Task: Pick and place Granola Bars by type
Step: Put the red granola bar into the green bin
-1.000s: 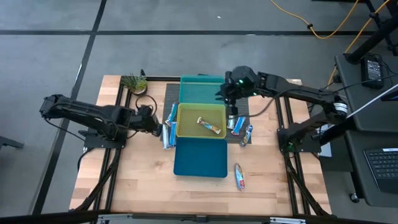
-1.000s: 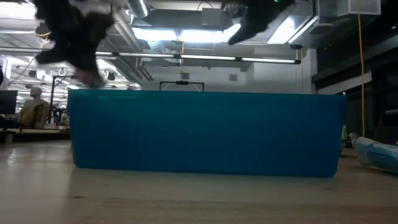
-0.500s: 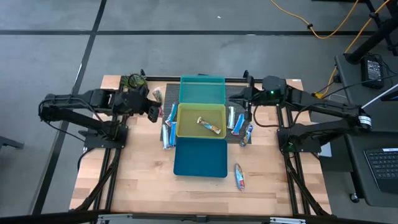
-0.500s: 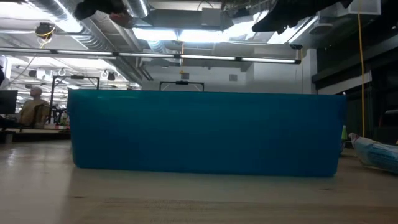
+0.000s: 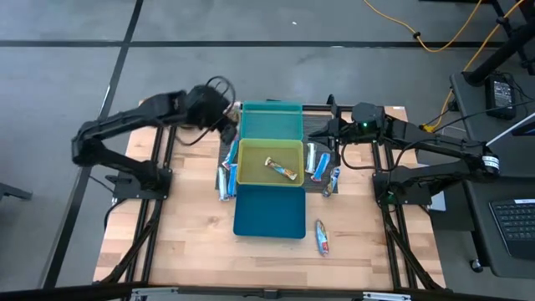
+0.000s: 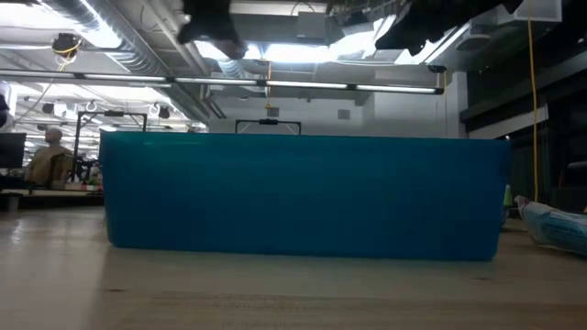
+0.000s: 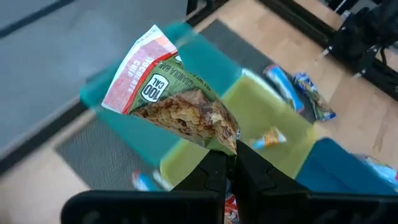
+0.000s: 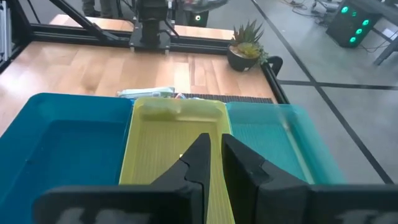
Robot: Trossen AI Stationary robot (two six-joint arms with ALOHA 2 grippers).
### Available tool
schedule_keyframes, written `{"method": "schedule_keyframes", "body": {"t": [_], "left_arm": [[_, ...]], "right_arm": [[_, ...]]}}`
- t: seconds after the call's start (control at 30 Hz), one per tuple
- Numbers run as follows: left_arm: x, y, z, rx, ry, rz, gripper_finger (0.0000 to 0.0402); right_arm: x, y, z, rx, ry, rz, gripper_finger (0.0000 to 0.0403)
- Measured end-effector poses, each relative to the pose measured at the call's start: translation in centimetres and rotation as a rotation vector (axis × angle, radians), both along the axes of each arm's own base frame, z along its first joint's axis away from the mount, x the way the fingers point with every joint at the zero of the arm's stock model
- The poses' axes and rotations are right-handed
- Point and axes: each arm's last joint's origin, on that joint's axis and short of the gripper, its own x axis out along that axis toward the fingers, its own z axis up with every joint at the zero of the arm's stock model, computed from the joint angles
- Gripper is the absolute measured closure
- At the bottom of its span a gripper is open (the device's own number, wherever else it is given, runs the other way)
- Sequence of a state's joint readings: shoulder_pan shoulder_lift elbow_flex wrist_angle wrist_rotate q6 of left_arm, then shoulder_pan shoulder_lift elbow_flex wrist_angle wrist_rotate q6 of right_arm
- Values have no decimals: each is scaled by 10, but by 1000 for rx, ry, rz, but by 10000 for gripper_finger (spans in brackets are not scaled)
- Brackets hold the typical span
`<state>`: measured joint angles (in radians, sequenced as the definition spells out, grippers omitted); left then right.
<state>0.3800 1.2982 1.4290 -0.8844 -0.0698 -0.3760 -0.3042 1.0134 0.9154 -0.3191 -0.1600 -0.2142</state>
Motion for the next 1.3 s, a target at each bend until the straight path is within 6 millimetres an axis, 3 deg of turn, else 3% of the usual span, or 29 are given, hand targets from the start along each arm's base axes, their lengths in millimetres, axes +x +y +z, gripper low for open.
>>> {"method": "schedule_keyframes", "body": {"t": [0.27,0.5,0.67,1.0,1.3], "left_arm": [[42,66,38,95,-35,-74,398],[74,92,32,109,15,-139,398],[86,113,1,74,100,-136,398],[97,162,-100,-93,318,-94,398],[106,175,-156,-203,420,-101,398]], "right_arm": [[0,0,0,-13,2,6,359],[0,0,-1,-4,7,3,359],[-1,0,-2,0,22,3,359],[-1,0,-13,16,50,0,359],[-1,0,-15,18,55,0,359]]}}
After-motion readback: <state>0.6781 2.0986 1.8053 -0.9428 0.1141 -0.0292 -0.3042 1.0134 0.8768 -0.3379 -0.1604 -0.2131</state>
